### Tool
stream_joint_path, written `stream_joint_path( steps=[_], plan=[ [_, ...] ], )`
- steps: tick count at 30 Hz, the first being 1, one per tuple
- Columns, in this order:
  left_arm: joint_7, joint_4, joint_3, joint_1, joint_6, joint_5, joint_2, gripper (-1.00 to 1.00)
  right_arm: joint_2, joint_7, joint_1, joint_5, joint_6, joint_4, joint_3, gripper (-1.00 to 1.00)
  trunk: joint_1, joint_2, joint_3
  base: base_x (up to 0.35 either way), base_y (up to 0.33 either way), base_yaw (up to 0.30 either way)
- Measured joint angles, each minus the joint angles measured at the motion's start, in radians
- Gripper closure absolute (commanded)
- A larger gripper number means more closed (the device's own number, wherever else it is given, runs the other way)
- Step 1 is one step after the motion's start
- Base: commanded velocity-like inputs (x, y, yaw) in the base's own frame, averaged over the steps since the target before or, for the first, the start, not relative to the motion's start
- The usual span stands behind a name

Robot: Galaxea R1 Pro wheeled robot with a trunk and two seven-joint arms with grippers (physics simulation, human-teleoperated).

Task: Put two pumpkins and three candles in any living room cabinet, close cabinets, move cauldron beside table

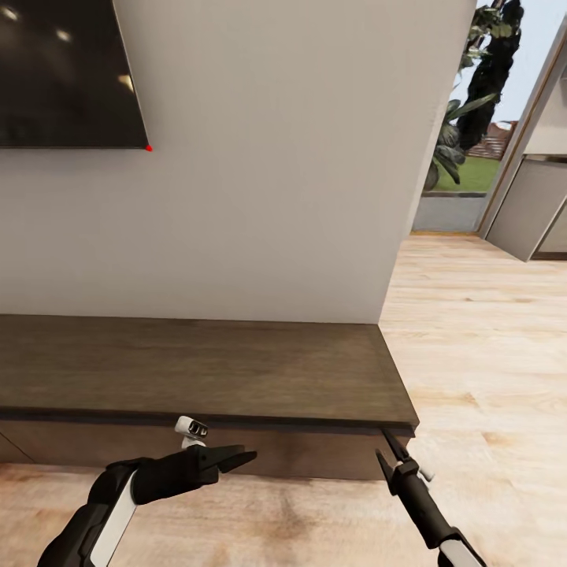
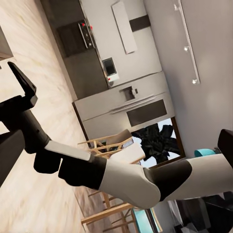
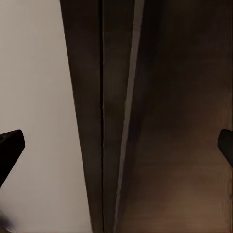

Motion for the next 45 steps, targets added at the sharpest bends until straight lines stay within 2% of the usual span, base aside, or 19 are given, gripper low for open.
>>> stream_joint_path(
  steps=[3,10,15,18,45],
  plan=[
    [0.0,0.0,0.0,0.0,0.0,0.0,0.0,-1.0,0.0,0.003,0.0,-0.005,0.0,0.011,0.0,-1.0,0.0,0.0,0.0,0.0,0.0,0.0],
    [0.0,0.0,-0.001,0.0,0.0,0.0,0.0,-1.0,0.0,0.006,0.0,-0.008,0.0,0.02,0.0,-1.0,0.003,-0.002,-0.027,0.0,0.0,0.0],
    [0.0,0.0,-0.001,0.0,0.0,0.0,0.0,-1.0,0.0,0.006,0.0,-0.008,0.0,0.021,0.0,-1.0,0.003,-0.002,-0.027,0.0,0.0,0.0],
    [0.0,0.0,-0.001,0.0,0.0,0.0,0.0,-1.0,0.0,0.006,0.0,-0.008,0.0,0.021,0.0,-1.0,0.005,-0.002,-0.039,0.0,0.0,0.0],
    [0.0,0.0,-0.001,0.0,0.0,0.001,0.0,-1.0,0.0,0.001,0.0,-0.007,-0.001,0.021,0.001,-1.0,0.004,-0.002,-0.039,0.009,0.021,0.0]
  ],
)
